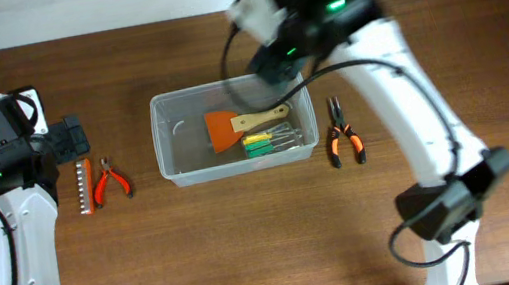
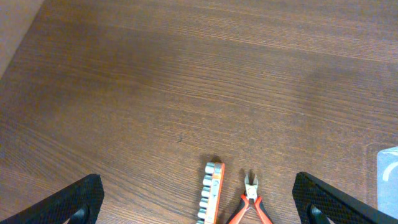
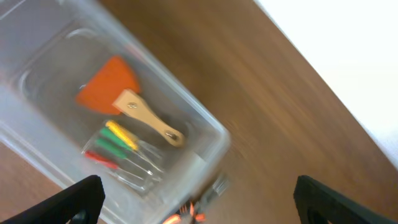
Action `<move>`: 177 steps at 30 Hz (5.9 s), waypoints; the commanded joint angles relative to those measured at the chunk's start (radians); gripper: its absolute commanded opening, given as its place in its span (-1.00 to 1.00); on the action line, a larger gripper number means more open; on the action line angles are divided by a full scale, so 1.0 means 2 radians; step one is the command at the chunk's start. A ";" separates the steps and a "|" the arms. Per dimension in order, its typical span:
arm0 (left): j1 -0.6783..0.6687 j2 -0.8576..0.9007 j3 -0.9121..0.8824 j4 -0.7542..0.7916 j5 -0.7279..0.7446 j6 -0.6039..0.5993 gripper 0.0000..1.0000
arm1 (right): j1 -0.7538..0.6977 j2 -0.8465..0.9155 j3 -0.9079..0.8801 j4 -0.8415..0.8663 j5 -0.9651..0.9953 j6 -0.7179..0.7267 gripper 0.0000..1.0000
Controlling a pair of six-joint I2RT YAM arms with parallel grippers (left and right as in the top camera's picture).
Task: Pack container
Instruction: 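Move the right gripper to the orange-black pliers and grasp them, then carry the pliers into the box and release them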
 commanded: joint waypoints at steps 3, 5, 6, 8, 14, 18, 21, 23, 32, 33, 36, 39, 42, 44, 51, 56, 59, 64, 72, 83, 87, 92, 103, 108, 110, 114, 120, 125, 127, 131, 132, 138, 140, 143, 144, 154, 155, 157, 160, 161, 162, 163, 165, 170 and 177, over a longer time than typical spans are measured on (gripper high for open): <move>0.002 0.002 0.010 0.001 -0.005 0.008 0.98 | -0.103 0.003 0.000 -0.035 0.009 0.185 0.97; 0.002 0.002 0.010 0.001 -0.005 0.008 0.98 | -0.131 0.006 -0.015 -0.042 0.008 0.217 0.97; 0.002 0.002 0.010 0.001 -0.006 0.008 0.98 | -0.144 0.008 -0.028 -0.042 0.003 0.221 0.97; 0.002 0.002 0.010 0.001 -0.005 0.008 0.98 | -0.163 0.008 -0.059 -0.042 -0.006 0.232 1.00; 0.002 0.002 0.010 0.001 -0.006 0.008 0.98 | -0.168 0.008 -0.180 -0.030 -0.028 0.232 0.96; 0.002 0.002 0.010 0.001 -0.005 0.008 0.98 | -0.160 0.008 -0.265 0.007 -0.031 0.247 0.95; 0.002 0.002 0.010 0.001 -0.005 0.008 0.98 | -0.159 0.008 -0.308 0.029 -0.051 0.247 0.94; 0.002 0.002 0.010 0.001 -0.005 0.008 0.98 | -0.159 0.008 -0.328 0.042 -0.064 0.247 0.92; 0.002 0.002 0.010 0.001 -0.006 0.008 0.98 | -0.147 0.008 -0.362 0.073 -0.073 0.241 0.76; 0.002 0.002 0.010 0.001 -0.006 0.008 0.98 | -0.145 0.008 -0.364 0.078 -0.073 0.241 0.75; 0.002 0.002 0.010 0.001 -0.005 0.008 0.98 | -0.135 0.008 -0.370 0.094 -0.060 0.241 0.70; 0.002 0.002 0.010 0.001 -0.005 0.008 0.98 | -0.133 0.008 -0.379 0.109 -0.028 0.241 0.67; 0.002 0.002 0.010 0.001 -0.005 0.008 0.98 | -0.137 0.008 -0.395 0.119 -0.018 0.240 0.68; 0.002 0.002 0.010 0.001 -0.005 0.008 0.98 | -0.137 0.008 -0.409 0.119 -0.014 0.226 0.69; 0.002 0.002 0.010 0.001 -0.005 0.008 0.98 | -0.137 0.008 -0.463 0.153 0.006 0.222 0.63; 0.002 0.002 0.010 0.001 -0.006 0.008 0.98 | -0.137 0.008 -0.488 0.169 0.006 0.222 0.51; 0.002 0.002 0.010 0.001 -0.006 0.008 0.98 | -0.137 0.008 -0.499 0.179 0.006 0.222 0.43; 0.002 0.002 0.010 0.001 -0.005 0.008 0.98 | -0.137 0.008 -0.506 0.195 0.006 0.222 0.18; 0.002 0.002 0.010 0.001 -0.005 0.008 0.98 | -0.136 0.008 -0.506 0.194 0.006 0.212 -0.16; 0.002 0.002 0.010 0.001 -0.005 0.008 0.98 | -0.136 0.008 -0.506 0.196 0.006 0.213 -0.61; 0.002 0.002 0.010 0.001 -0.005 0.008 0.98 | -0.136 0.008 -0.506 0.203 0.006 0.213 -0.74; 0.002 0.002 0.010 0.001 -0.005 0.008 0.98 | -0.137 0.008 -0.506 0.203 0.006 0.213 -0.92; 0.002 0.002 0.010 0.001 -0.006 0.008 0.98 | -0.146 -0.018 -0.399 0.122 0.006 0.215 -0.92; 0.002 0.002 0.010 0.001 -0.005 0.008 0.98 | -0.134 -0.043 -0.313 0.087 0.006 0.214 -0.92; 0.002 0.002 0.010 0.001 -0.005 0.008 0.98 | -0.124 -0.046 -0.277 0.073 0.006 0.214 -0.92; 0.002 0.002 0.010 0.001 -0.006 0.008 0.98 | -0.097 -0.046 -0.217 0.051 0.006 0.214 -0.92; 0.002 0.002 0.010 0.001 -0.006 0.008 0.98 | -0.030 -0.046 -0.192 0.057 0.002 0.144 -0.92; 0.002 0.002 0.010 0.001 -0.006 0.008 0.98 | 0.039 -0.039 -0.194 0.076 0.002 -0.031 -0.92; 0.002 0.002 0.010 0.001 -0.005 0.008 0.98 | 0.061 -0.035 -0.194 0.093 0.002 -0.091 -0.92; 0.002 0.002 0.010 0.001 -0.005 0.008 0.98 | 0.096 -0.025 -0.196 0.148 -0.031 -0.258 -0.92; 0.002 0.002 0.010 0.001 -0.005 0.008 0.98 | 0.101 -0.020 -0.196 0.156 -0.046 -0.288 -0.92; 0.002 0.002 0.010 0.001 -0.005 0.008 0.98 | 0.110 0.010 -0.196 0.178 -0.118 -0.341 -0.92; 0.002 0.002 0.010 0.001 -0.006 0.008 0.98 | 0.110 0.026 -0.196 0.183 -0.118 -0.341 -0.92; 0.002 0.002 0.010 0.001 -0.006 0.008 0.98 | 0.110 0.048 -0.196 0.196 -0.118 -0.342 -0.92; 0.002 0.002 0.010 0.001 -0.006 0.008 0.98 | 0.110 0.054 -0.196 0.203 -0.118 -0.342 -0.92; 0.002 0.002 0.010 0.001 -0.005 0.008 0.98 | 0.108 0.100 -0.196 0.231 -0.118 -0.348 -0.91; 0.002 0.002 0.010 0.001 -0.005 0.008 0.98 | 0.108 0.103 -0.196 0.228 -0.118 -0.348 -0.89; 0.002 0.002 0.010 0.001 -0.005 0.008 0.98 | 0.108 0.104 -0.196 0.218 -0.115 -0.348 -0.74; 0.002 0.002 0.010 0.001 -0.005 0.008 0.98 | 0.108 0.104 -0.196 0.212 -0.099 -0.348 -0.34; 0.002 0.002 0.010 0.001 -0.005 0.008 0.98 | 0.108 0.103 -0.196 0.212 -0.090 -0.348 -0.13; 0.002 0.002 0.010 0.001 -0.006 0.008 0.98 | 0.109 0.103 -0.196 0.212 -0.078 -0.347 0.01; 0.002 0.002 0.010 0.001 -0.005 0.008 0.98 | 0.110 0.102 -0.196 0.212 -0.065 -0.340 0.13; 0.002 0.002 0.010 0.001 -0.005 0.008 0.98 | 0.113 0.095 -0.193 0.212 -0.046 -0.304 0.99; 0.002 0.002 0.010 0.001 -0.005 0.008 0.98 | 0.110 0.056 -0.164 0.202 -0.018 -0.194 0.97; 0.002 0.002 0.010 0.001 -0.005 0.008 0.98 | 0.035 -0.004 -0.057 0.107 0.014 0.021 0.97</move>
